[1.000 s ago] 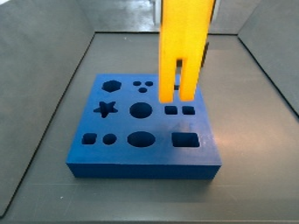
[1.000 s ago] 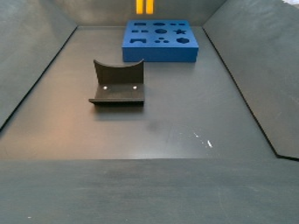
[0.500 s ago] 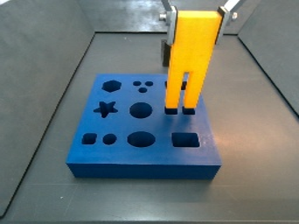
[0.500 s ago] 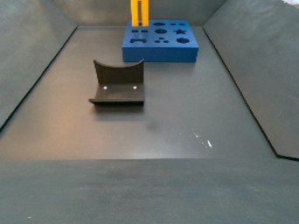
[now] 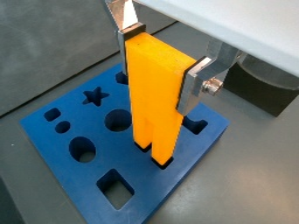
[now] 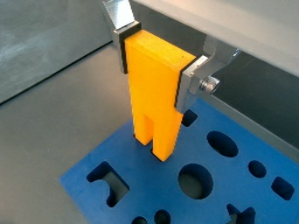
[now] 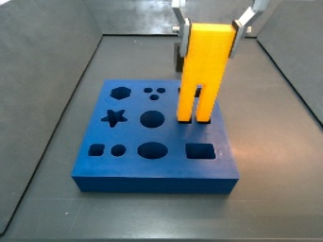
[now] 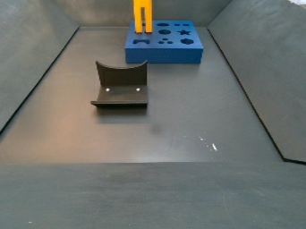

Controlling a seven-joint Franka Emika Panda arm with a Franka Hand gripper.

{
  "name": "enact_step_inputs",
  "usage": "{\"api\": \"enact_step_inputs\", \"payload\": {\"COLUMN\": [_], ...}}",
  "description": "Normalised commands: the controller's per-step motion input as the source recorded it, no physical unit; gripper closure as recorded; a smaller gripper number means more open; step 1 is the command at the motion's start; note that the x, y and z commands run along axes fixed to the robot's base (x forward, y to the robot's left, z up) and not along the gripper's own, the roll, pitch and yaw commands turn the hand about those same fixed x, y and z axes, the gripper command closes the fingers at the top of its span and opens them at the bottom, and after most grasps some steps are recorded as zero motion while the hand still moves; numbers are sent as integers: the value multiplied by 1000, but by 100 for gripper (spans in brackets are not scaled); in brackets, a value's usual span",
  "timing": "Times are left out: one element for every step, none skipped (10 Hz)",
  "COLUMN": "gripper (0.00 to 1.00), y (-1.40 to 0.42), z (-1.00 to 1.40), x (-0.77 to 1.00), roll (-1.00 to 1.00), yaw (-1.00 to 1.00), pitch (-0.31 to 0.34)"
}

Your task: Insert the double-square object.

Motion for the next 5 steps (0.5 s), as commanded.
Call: {"api": "enact_step_inputs", "payload": {"gripper": [100,100,100,100,100], "y": [0,0,0,0,-11], "z": [-189,-220,-231,-214,-177], "x": [49,94,160,197,229], "roll": [-6,0,0,0,0], "yaw": [-86,-109,-137,-120,-97], "pitch": [0,0,0,1,20]}}
